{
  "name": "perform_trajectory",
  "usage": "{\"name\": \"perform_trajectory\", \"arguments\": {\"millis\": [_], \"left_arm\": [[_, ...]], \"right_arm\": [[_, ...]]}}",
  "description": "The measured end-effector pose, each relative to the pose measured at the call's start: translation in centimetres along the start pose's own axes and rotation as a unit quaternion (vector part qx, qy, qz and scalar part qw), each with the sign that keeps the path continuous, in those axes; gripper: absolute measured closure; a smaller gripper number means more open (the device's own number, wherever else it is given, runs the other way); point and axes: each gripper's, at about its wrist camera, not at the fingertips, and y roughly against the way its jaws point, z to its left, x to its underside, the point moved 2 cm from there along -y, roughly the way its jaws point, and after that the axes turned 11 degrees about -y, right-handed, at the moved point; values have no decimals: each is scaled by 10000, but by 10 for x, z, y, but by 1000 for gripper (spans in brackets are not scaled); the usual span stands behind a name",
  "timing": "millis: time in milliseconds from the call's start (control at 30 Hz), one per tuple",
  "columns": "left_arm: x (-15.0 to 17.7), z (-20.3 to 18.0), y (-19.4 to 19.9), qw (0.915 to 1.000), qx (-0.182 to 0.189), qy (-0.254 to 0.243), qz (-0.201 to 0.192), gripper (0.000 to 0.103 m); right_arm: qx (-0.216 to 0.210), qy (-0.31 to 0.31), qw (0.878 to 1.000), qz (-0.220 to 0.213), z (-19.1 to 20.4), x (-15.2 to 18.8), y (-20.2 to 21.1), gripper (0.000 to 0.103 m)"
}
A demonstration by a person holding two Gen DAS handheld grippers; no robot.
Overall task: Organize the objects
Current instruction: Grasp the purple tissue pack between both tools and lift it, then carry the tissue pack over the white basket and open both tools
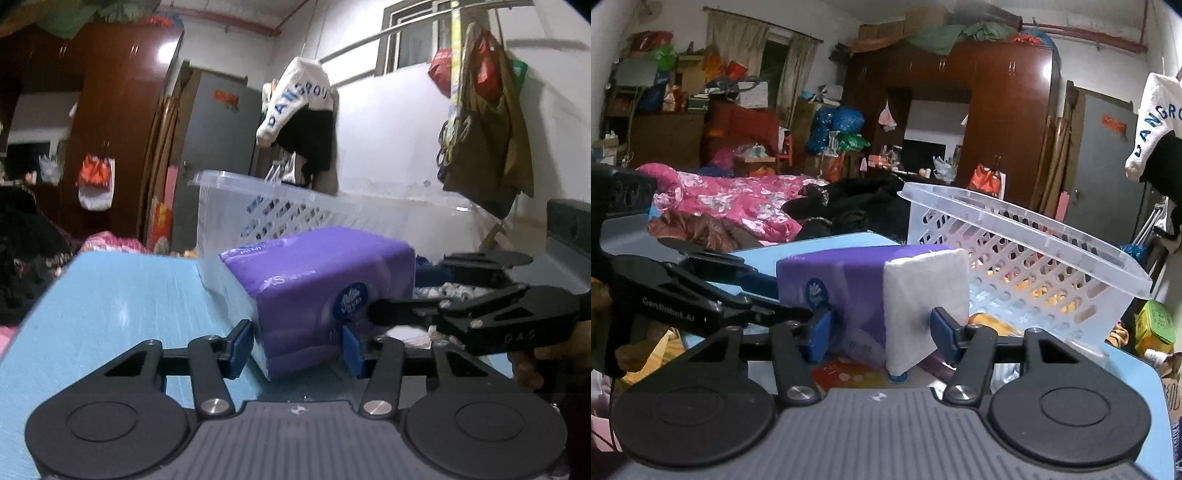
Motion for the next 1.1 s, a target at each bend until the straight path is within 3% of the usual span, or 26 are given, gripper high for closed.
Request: {"name": "perform_trajectory", "arguments": {"millis": [367,633,767,867,1100], "left_arm": [[-24,-18,18,9988,-184,-270,-353,52],[-93,-47,20,9921,-373,-955,-716,52],[-140,-51,0,9887,-344,-1182,-856,52],[-167,-50,-25,9882,-333,-1289,-753,52],[-187,-46,-61,9875,-366,-1403,-625,52]], "right_arm": [[-148,-155,9989,-415,-5,-7,13,45],[-4,-182,9953,-950,-16,-47,39,45],[157,-159,9930,-1160,-36,-89,47,45],[314,-211,9925,-1166,-53,-115,39,45],[399,-596,9924,-1001,-86,-136,7,45]]}}
